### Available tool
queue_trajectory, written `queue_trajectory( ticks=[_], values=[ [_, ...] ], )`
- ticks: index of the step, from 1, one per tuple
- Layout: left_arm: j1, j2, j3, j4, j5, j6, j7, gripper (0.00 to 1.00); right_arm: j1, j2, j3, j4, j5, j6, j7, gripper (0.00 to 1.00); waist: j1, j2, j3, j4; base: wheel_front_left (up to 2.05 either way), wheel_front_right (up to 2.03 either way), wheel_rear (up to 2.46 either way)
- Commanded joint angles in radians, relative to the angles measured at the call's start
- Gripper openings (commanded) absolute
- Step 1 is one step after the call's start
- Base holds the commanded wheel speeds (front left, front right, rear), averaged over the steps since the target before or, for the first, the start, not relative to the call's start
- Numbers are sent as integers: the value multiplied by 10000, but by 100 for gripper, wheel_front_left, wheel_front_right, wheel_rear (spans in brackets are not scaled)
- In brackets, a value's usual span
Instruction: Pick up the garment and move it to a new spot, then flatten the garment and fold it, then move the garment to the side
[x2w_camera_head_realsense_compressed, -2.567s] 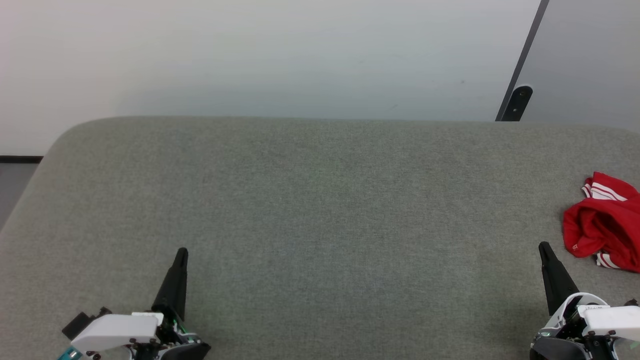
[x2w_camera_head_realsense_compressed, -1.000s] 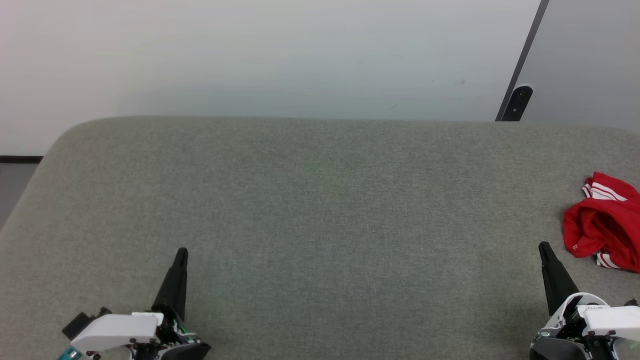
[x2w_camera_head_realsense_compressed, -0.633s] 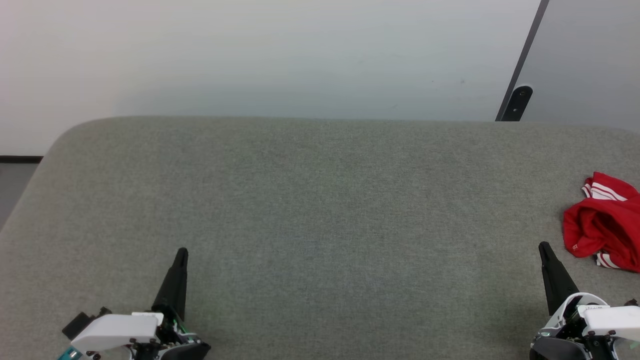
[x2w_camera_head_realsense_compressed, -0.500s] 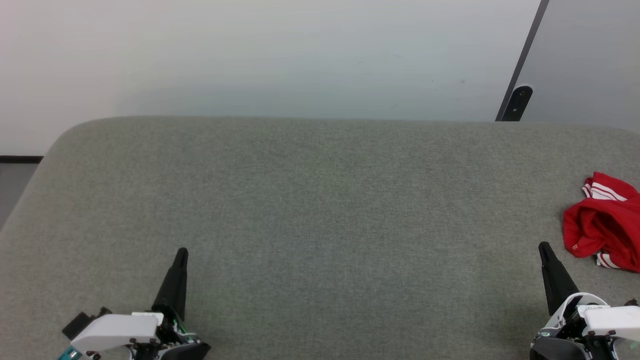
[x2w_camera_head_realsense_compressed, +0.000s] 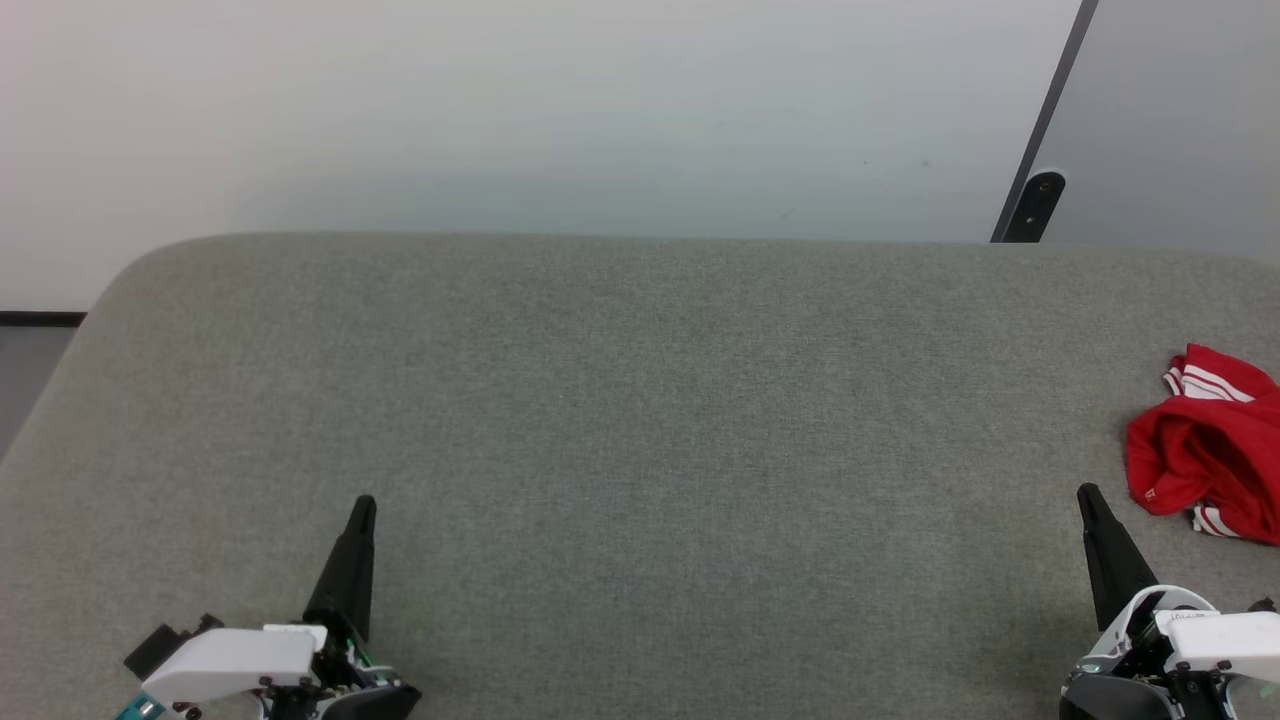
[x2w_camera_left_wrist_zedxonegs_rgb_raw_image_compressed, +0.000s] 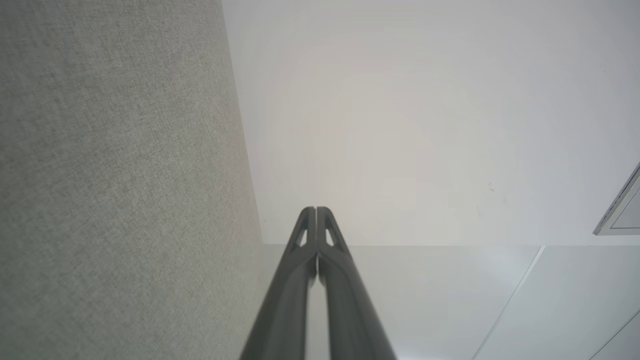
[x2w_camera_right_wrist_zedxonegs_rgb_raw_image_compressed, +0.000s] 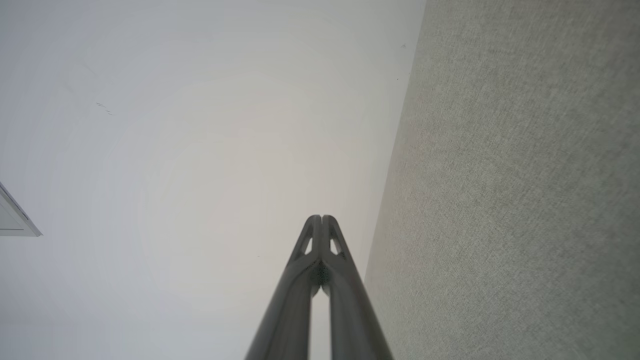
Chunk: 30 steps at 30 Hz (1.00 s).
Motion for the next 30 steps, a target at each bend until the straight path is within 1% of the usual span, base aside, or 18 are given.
queue_trajectory(
  ticks=[1, 30],
  values=[
    [-92, -11, 28, -2, -35, -32, 24, 0, -24, 35, 3, -29, 42, -7, 23, 0, 0, 0, 0, 0, 0, 0, 0],
    [-92, -11, 27, -2, -35, -33, 24, 0, -24, 35, 3, -29, 42, -7, 23, 0, 0, 0, 0, 0, 0, 0, 0]
  ],
)
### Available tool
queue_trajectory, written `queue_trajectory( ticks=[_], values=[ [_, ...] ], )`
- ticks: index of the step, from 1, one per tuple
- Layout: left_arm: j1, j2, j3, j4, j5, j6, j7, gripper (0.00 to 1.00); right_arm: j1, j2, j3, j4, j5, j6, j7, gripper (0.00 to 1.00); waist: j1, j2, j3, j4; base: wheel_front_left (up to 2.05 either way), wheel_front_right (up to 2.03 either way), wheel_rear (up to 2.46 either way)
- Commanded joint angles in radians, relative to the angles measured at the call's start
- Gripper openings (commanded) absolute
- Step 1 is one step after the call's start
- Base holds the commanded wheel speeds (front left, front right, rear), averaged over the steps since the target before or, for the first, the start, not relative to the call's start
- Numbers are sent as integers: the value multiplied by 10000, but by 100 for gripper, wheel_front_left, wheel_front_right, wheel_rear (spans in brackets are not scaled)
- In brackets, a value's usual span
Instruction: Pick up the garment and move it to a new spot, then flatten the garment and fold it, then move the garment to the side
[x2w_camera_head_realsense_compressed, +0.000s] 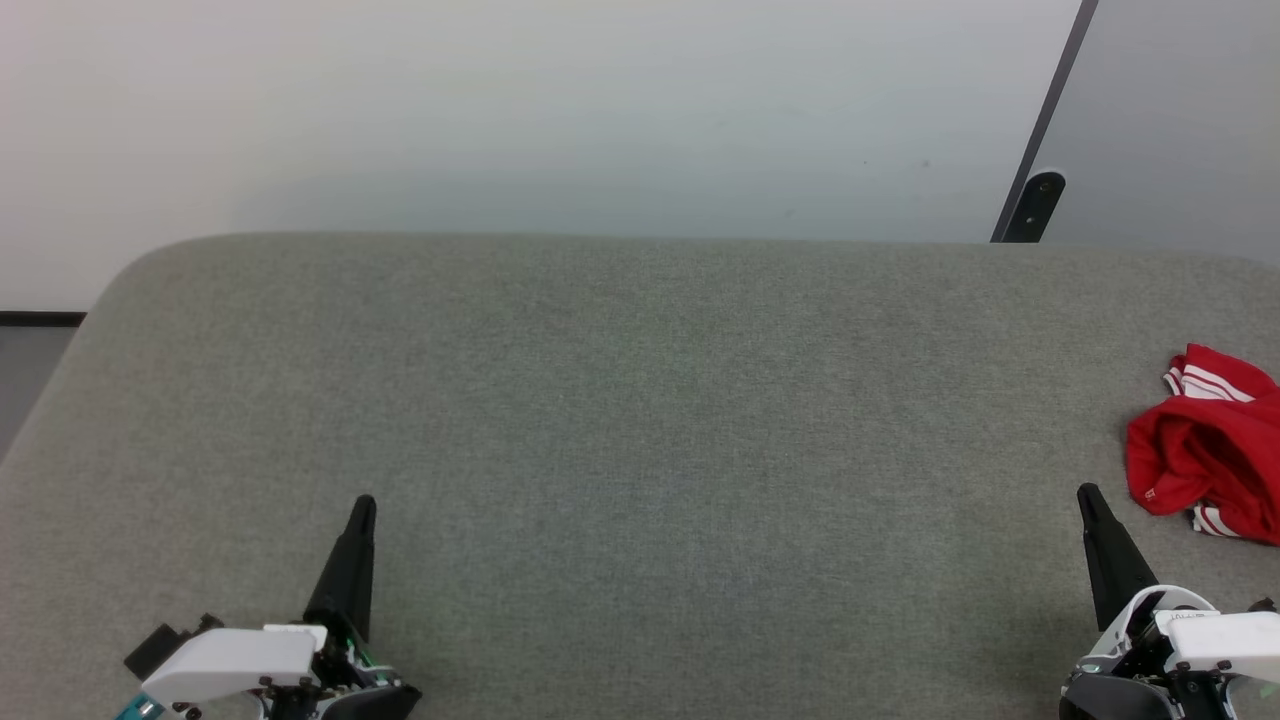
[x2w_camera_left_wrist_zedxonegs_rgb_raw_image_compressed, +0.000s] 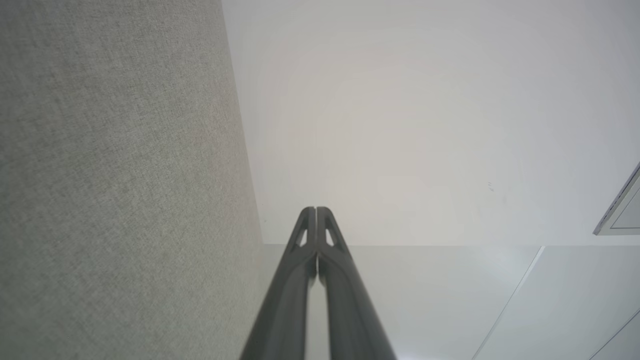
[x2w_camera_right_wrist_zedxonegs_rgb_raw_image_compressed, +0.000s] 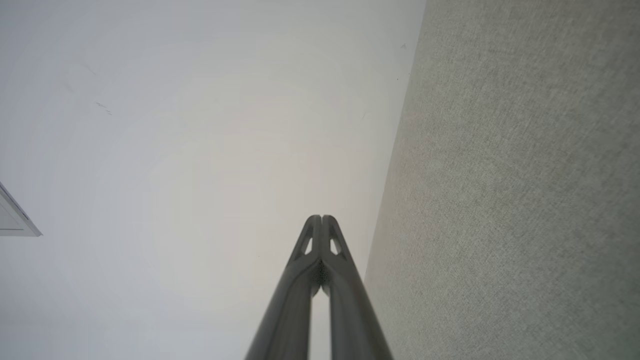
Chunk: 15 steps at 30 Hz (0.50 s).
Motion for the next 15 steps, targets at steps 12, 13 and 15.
queue_trajectory(
  ticks=[12, 13, 15],
  values=[
    [-92, -11, 27, -2, -35, -33, 23, 0, -24, 35, 4, -29, 43, -7, 22, 0, 0, 0, 0, 0, 0, 0, 0],
    [-92, -11, 27, -2, -35, -33, 23, 0, -24, 35, 4, -29, 43, -7, 22, 0, 0, 0, 0, 0, 0, 0, 0],
    [-92, -11, 27, -2, -35, -33, 23, 0, -24, 35, 4, -29, 43, -7, 22, 0, 0, 0, 0, 0, 0, 0, 0]
  ],
)
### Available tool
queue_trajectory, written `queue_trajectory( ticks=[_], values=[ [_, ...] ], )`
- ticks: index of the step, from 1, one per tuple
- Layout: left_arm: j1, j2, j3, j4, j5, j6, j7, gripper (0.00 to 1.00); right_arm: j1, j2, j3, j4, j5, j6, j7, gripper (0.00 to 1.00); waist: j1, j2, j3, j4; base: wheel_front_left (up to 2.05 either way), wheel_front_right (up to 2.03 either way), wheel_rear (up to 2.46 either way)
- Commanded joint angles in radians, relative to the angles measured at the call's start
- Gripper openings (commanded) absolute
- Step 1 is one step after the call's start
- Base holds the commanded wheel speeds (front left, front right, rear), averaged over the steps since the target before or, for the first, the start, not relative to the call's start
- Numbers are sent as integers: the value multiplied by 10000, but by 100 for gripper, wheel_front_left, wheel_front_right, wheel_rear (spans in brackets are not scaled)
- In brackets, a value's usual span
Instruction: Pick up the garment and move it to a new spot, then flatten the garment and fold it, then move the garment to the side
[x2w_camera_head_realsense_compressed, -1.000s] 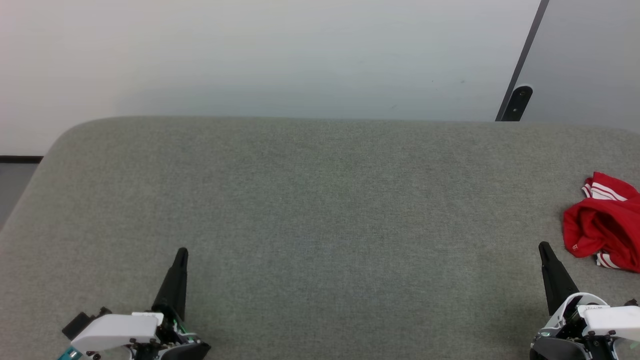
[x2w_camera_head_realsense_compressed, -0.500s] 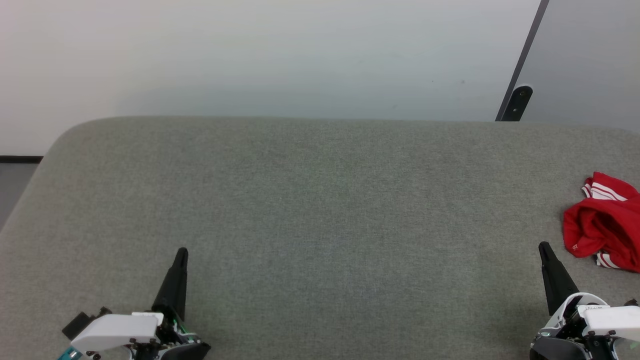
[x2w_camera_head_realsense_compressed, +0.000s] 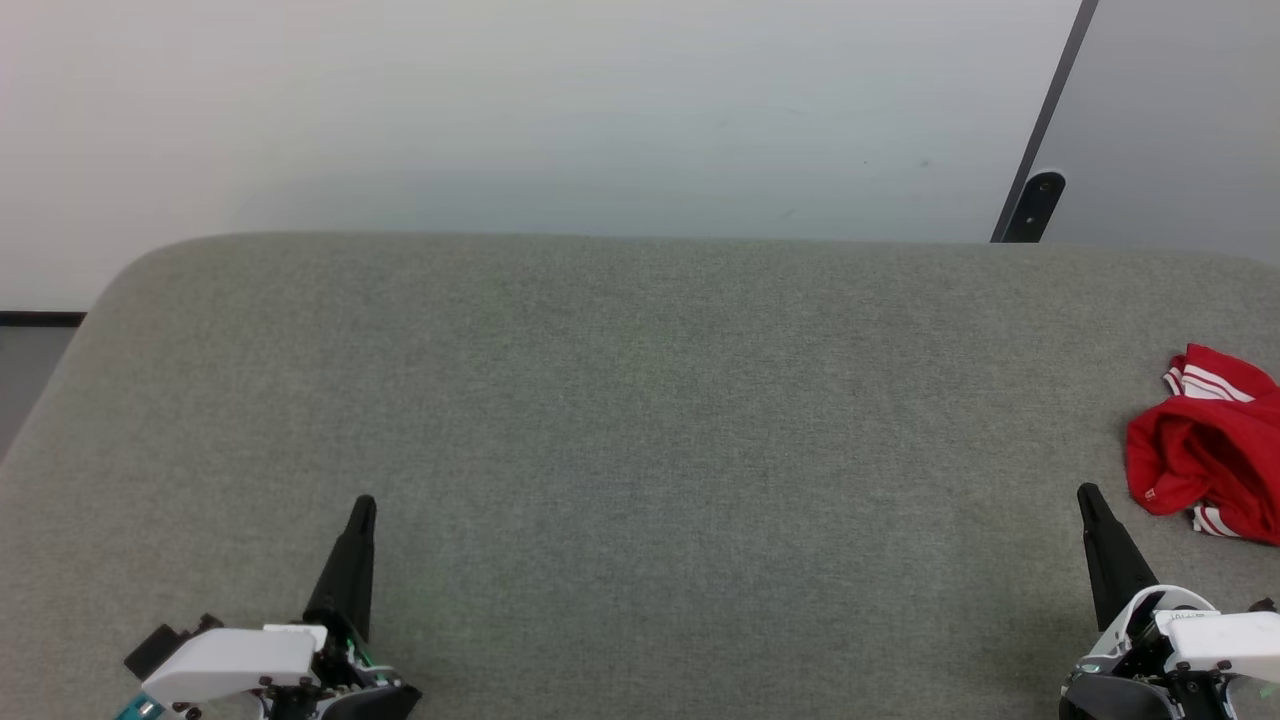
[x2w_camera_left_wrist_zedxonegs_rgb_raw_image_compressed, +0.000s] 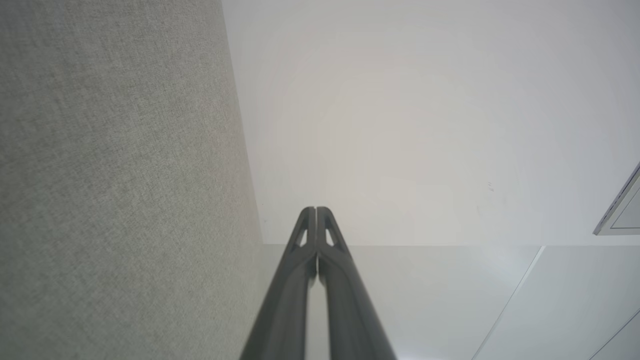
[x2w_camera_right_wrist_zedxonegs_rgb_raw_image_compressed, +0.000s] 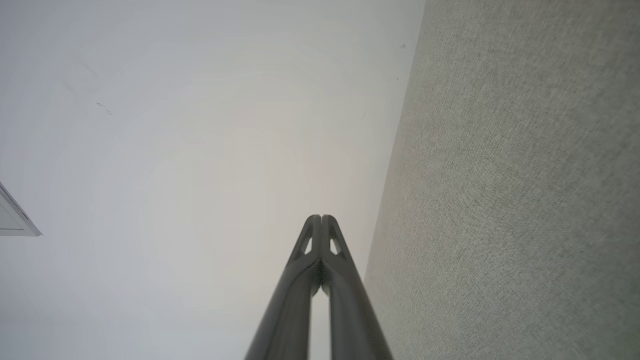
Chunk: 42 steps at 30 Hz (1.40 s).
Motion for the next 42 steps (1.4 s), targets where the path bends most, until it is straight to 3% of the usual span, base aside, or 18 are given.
queue_trajectory(
  ticks=[1, 42],
  values=[
    [-92, -11, 27, -2, -35, -33, 23, 0, -24, 35, 4, -29, 43, -7, 22, 0, 0, 0, 0, 0, 0, 0, 0],
    [-92, -11, 26, -3, -36, -33, 22, 0, -24, 35, 5, -30, 43, -7, 21, 0, 0, 0, 0, 0, 0, 0, 0]
  ],
)
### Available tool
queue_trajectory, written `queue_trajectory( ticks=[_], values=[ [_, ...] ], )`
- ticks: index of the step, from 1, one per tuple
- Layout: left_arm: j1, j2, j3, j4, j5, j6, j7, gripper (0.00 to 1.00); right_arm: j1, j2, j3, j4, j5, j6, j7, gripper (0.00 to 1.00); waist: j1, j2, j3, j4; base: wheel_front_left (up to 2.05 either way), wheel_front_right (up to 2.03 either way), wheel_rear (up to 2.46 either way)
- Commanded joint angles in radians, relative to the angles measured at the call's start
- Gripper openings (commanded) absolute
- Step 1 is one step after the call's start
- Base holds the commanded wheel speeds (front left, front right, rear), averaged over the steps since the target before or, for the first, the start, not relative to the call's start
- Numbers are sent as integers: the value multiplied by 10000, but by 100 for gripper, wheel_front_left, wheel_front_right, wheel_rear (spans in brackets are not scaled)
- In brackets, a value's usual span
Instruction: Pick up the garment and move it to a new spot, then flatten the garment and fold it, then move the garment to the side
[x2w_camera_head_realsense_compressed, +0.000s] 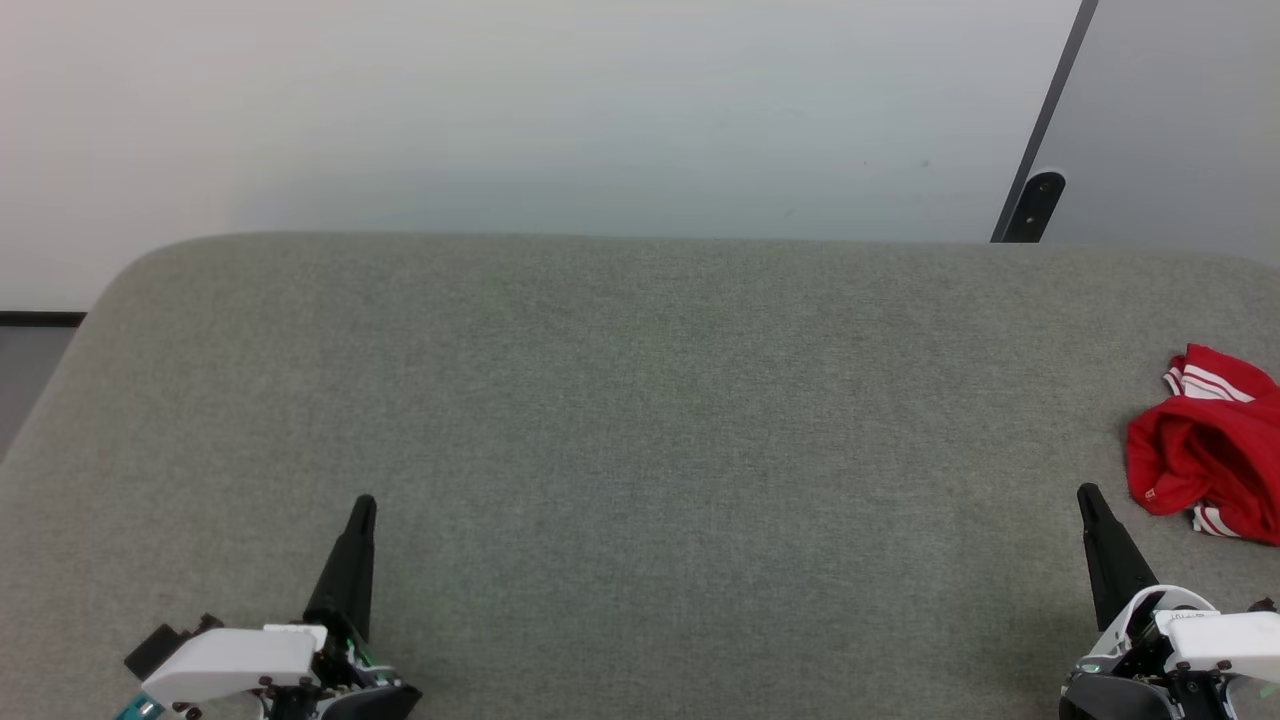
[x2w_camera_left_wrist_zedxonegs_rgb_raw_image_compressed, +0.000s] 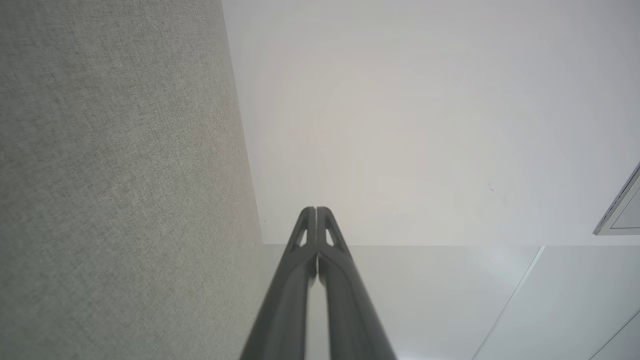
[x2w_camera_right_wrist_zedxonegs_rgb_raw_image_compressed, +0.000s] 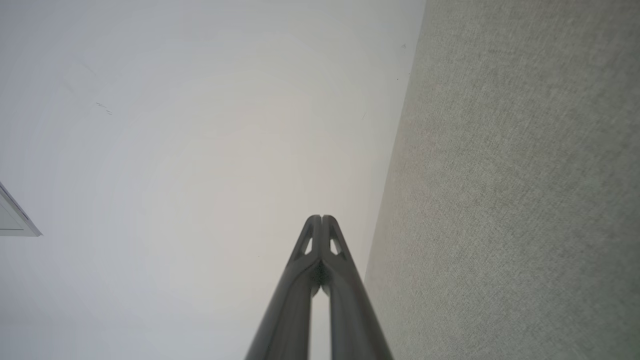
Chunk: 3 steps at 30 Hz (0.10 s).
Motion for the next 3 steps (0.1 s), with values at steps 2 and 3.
queue_trajectory(
  ticks=[2, 3],
  values=[
    [-91, -11, 26, -3, -36, -33, 22, 0, -24, 35, 5, -30, 43, -7, 21, 0, 0, -1, 0, 0, 0, 0, 0],
    [-91, -11, 26, -3, -36, -33, 22, 0, -24, 35, 5, -30, 43, -7, 21, 0, 0, -1, 0, 0, 0, 0, 0]
  ],
)
